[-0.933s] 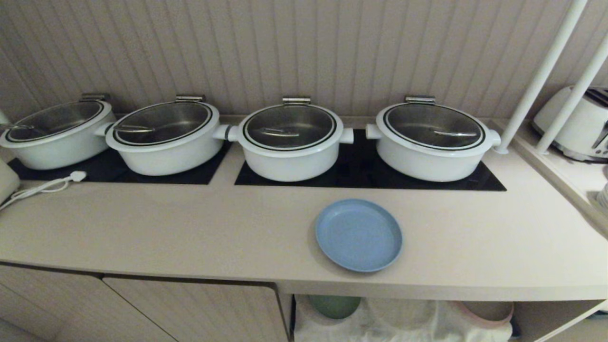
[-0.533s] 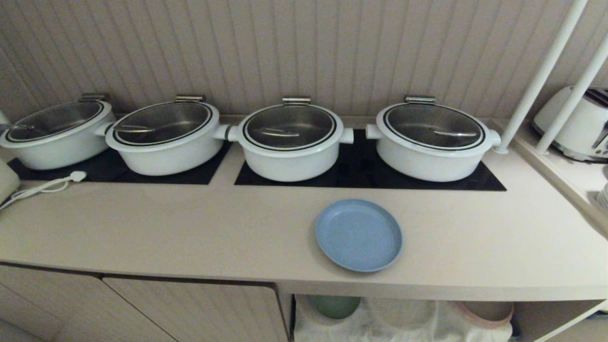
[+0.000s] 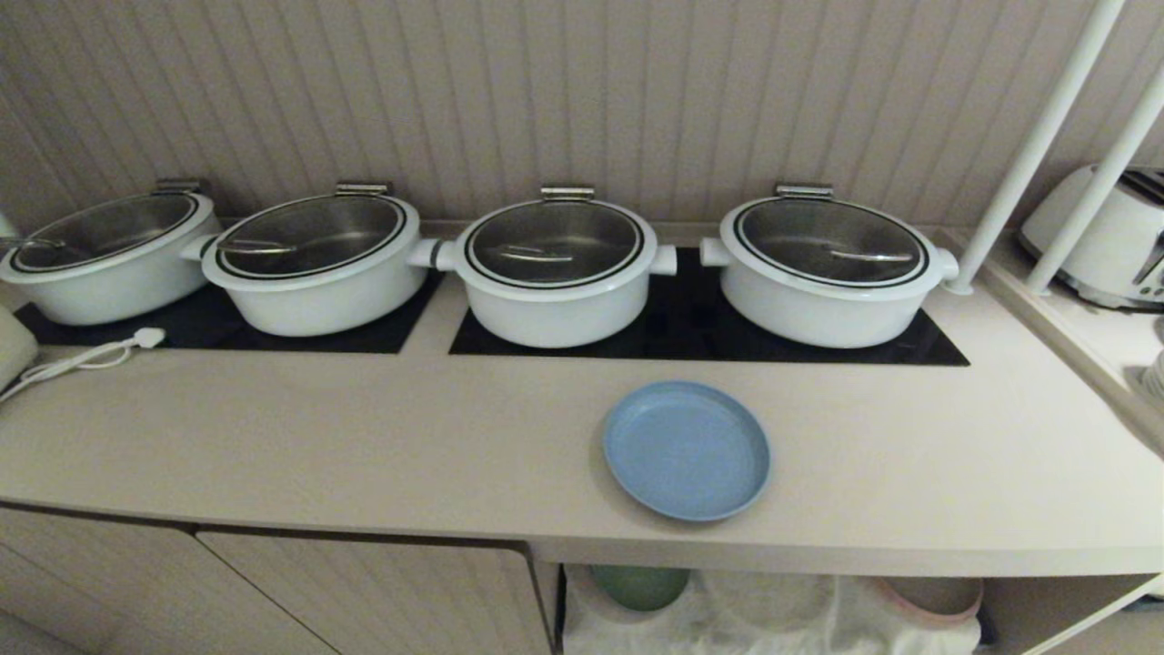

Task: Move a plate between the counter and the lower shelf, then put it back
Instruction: Pick up the plate

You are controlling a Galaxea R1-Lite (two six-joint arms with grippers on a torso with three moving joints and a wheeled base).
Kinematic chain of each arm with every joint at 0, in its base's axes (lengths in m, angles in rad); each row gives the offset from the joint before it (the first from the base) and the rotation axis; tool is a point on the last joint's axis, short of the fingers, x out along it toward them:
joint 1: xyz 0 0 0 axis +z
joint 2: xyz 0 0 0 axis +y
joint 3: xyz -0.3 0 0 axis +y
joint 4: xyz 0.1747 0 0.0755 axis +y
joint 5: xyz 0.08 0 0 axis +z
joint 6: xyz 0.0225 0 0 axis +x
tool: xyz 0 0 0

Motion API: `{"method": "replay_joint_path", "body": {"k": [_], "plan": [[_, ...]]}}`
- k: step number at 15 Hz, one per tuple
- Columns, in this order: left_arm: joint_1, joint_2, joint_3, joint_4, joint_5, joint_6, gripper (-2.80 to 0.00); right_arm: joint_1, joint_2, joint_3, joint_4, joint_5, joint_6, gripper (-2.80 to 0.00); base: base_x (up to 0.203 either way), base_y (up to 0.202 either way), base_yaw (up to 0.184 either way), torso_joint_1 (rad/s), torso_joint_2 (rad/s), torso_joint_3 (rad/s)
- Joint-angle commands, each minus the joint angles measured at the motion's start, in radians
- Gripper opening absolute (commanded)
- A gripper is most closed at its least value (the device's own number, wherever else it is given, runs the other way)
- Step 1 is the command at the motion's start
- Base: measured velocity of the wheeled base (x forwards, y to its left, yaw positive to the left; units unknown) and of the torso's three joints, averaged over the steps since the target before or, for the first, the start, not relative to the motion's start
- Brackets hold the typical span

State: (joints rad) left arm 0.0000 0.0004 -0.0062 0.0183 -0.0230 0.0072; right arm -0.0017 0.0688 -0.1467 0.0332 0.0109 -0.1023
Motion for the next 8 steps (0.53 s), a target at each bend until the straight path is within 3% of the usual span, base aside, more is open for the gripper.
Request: {"method": "replay_joint_path", "body": {"k": [1,8], "plan": [[0.0,0.0,0.0,0.0,0.0,0.0,-2.8,0.01,0.129,-0.081,-0.001,0.001,0.0,-2.8,0.0,0.0,0.0,0.0,0.0,0.0],[0.0,0.0,0.0,0.0,0.0,0.0,-2.8,0.089,0.532,-0.362,0.003,0.089,0.0,-2.8,0.0,0.0,0.0,0.0,0.0,0.0]]}}
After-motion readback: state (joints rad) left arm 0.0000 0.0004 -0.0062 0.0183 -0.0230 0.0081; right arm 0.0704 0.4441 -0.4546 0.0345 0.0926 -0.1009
